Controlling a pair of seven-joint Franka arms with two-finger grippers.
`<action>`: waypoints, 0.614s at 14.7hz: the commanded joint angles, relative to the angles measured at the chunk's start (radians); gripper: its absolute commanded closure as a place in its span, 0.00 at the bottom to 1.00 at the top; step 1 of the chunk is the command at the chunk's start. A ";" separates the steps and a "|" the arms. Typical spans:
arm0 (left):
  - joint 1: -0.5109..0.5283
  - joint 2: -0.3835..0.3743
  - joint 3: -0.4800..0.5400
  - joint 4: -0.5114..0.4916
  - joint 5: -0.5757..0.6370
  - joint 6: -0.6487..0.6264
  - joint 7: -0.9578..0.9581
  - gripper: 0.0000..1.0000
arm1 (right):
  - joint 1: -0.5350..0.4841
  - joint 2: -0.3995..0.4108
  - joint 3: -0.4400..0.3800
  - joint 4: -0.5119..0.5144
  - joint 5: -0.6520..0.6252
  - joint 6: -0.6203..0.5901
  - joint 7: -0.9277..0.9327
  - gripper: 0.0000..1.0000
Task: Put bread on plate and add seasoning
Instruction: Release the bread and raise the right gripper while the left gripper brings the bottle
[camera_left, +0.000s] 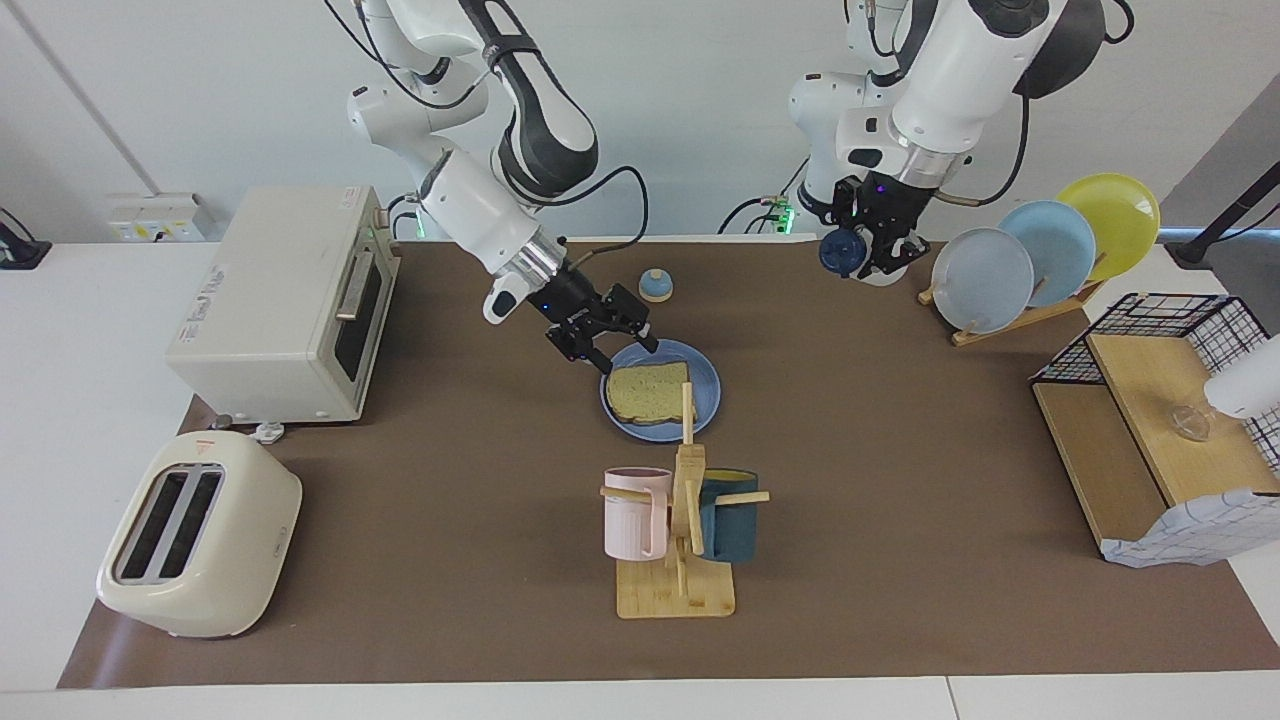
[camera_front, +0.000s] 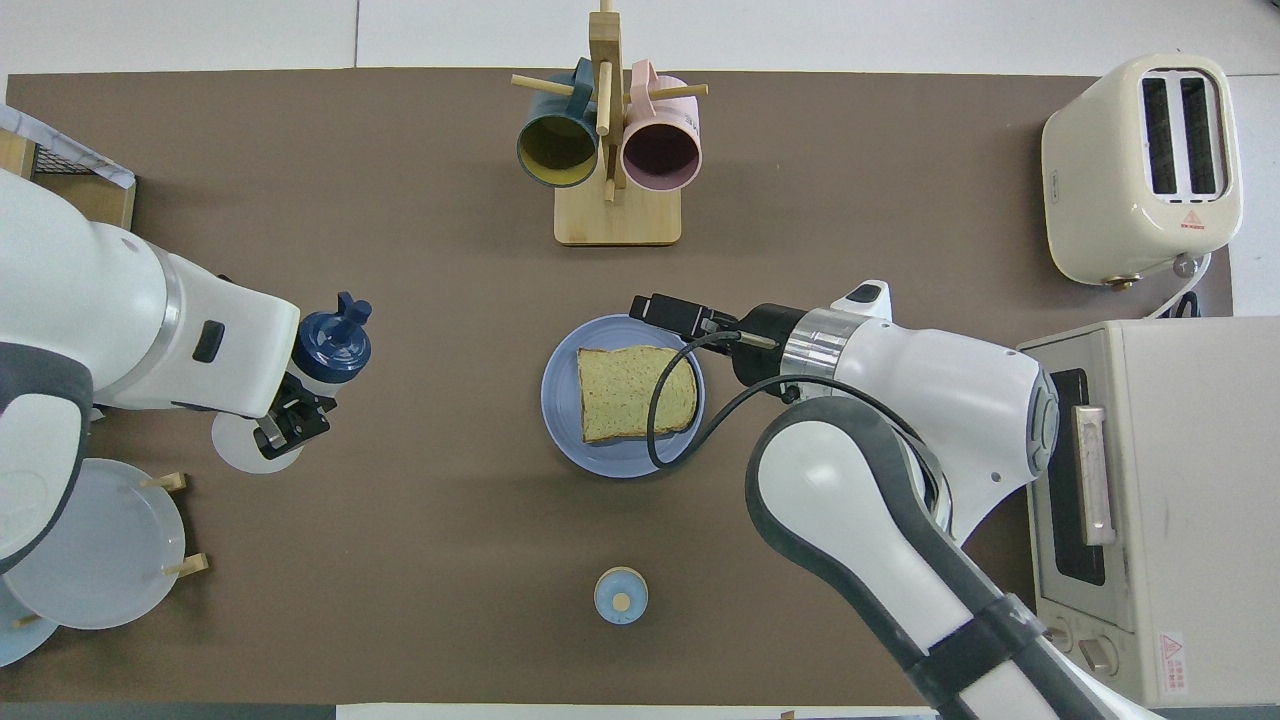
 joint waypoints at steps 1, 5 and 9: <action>-0.007 -0.029 0.000 -0.004 -0.013 -0.036 0.030 0.64 | -0.071 -0.047 0.004 0.045 -0.090 -0.174 0.097 0.00; -0.007 -0.057 -0.029 -0.009 -0.004 -0.050 0.082 0.66 | -0.101 -0.110 0.005 0.163 -0.337 -0.382 0.413 0.00; -0.007 -0.074 -0.051 -0.012 -0.002 -0.068 0.080 0.67 | -0.079 -0.131 0.019 0.224 -0.343 -0.397 0.563 0.00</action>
